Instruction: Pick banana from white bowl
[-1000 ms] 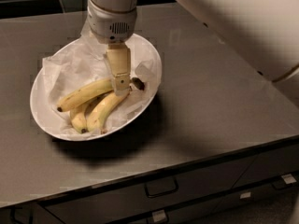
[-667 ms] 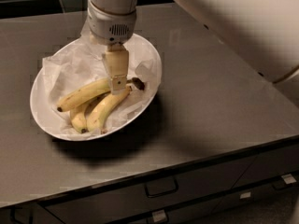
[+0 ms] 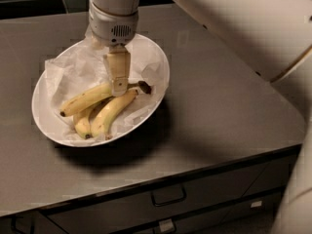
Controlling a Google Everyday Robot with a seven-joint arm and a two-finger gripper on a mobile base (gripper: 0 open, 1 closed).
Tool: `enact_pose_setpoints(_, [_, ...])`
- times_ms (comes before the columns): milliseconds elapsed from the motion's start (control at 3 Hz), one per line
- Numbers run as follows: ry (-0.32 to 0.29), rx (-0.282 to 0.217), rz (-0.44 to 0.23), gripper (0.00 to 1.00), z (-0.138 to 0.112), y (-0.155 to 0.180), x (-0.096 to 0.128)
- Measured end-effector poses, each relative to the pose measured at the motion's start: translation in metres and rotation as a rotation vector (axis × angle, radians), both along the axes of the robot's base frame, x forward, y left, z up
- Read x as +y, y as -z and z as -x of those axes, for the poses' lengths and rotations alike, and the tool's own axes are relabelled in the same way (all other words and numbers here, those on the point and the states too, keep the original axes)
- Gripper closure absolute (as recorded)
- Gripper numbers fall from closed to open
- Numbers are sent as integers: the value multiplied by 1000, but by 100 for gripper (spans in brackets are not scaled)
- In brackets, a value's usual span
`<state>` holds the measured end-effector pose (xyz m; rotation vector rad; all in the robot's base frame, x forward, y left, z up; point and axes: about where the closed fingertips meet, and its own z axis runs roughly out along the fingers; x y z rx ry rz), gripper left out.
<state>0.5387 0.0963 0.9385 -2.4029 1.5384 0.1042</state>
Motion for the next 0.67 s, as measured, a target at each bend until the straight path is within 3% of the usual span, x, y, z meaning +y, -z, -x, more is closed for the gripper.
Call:
enact_pose_setpoints(333, [-12, 12, -1, 27, -5, 3, 2])
enact_pose_setpoints(667, [-14, 14, -2, 28, -6, 3, 2])
